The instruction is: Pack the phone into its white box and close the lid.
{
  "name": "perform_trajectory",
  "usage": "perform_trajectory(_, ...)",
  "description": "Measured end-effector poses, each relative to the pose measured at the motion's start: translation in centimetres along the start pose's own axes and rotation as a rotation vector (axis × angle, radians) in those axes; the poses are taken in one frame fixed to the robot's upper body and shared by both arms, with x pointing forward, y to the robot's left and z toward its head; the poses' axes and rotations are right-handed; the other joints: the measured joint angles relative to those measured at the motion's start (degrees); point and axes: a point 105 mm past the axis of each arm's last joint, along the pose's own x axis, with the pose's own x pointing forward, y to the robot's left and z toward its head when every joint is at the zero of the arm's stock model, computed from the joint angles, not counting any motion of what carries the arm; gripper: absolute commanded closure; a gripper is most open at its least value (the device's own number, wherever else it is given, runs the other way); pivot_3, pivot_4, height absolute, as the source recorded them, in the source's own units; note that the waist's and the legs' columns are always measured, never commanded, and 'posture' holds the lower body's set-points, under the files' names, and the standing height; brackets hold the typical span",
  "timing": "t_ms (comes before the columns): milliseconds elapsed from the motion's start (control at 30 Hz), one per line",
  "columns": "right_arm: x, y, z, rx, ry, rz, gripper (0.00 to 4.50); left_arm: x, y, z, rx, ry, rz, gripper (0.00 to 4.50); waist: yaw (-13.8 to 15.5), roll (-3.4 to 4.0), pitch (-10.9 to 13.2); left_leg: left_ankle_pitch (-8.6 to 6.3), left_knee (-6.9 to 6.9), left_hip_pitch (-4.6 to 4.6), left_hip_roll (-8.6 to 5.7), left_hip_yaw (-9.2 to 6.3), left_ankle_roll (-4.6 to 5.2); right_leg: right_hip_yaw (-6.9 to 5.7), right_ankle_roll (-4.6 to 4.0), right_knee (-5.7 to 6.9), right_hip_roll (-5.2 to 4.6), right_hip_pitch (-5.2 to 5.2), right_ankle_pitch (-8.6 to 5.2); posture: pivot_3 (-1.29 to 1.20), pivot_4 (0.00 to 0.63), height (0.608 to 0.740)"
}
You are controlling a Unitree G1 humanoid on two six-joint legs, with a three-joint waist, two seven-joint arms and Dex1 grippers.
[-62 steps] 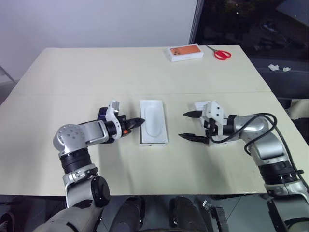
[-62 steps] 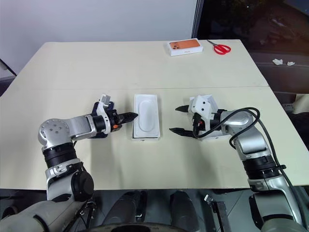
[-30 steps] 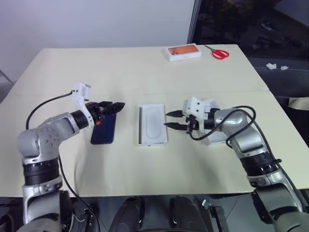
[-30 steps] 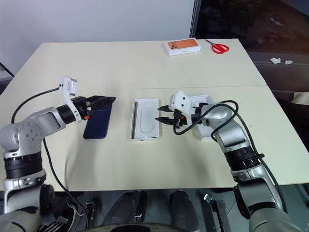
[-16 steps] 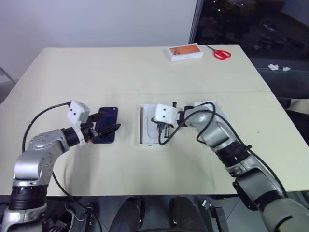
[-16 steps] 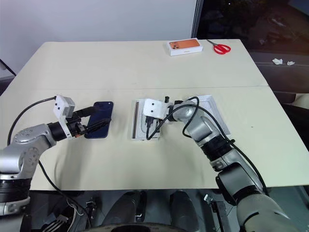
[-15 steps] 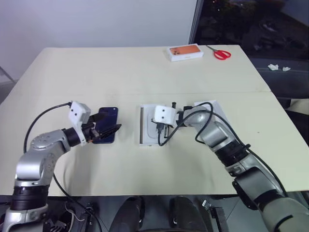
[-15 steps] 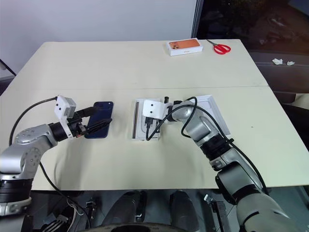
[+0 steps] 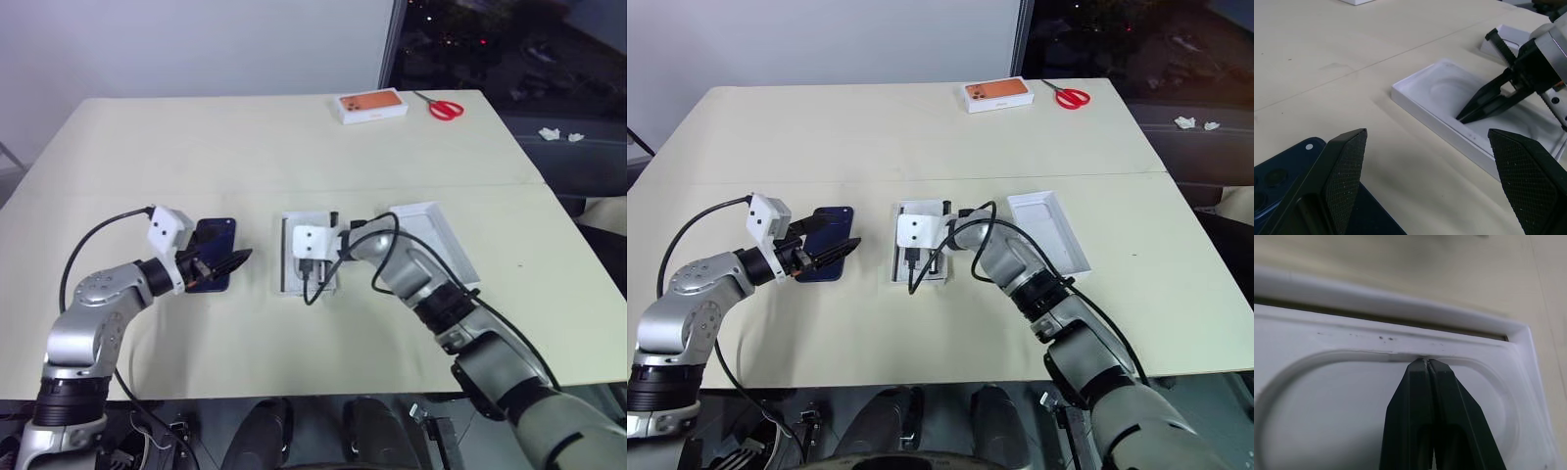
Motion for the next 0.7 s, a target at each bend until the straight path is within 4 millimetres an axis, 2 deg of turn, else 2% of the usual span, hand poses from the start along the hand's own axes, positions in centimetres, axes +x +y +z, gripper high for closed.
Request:
perform_trajectory(133,0.9,0.3,0.9,0.035,-0.024,-0.009,4.40,0.1,0.0,-0.1,-0.003,-0.004,0.013,0.32,-0.01,0.00,0.00,0.00,-0.01,0.00,0.00,0.00,0.00,0.00,0.00,0.00,0.01,-0.01,0.00,0.00,0.150,0.740)
perform_trajectory(300,1.2,-0.1,0.6,0.065,-0.016,-0.047,4.40,0.3,-0.1,-0.2,0.001,0.002,0.015,0.32,0.02,0.00,0.00,0.01,0.00,0.00,-0.01,0.00,-0.01,-0.01,0.00,0.01,0.01,-0.01,0.00,0.00,0.150,0.740)
perform_trajectory(533,-0.6,-1.5,-1.6,0.087,0.032,-0.091,4.40,0.6,-0.3,-0.7,0.011,0.026,0.008,0.32,0.24,0.00,0.00,-0.01,0.01,0.00,-0.05,-0.01,0.02,-0.03,0.00,0.00,-0.03,0.01,0.00,0.00,0.150,0.740)
perform_trajectory(700,-1.6,-2.2,-1.6,0.107,0.021,-0.102,4.40,0.6,-0.1,-1.0,0.017,0.036,0.014,0.32,-0.22,0.01,0.00,-0.02,-0.04,0.00,0.02,0.00,0.03,-0.01,0.00,0.01,0.04,-0.03,0.00,0.00,0.150,0.740)
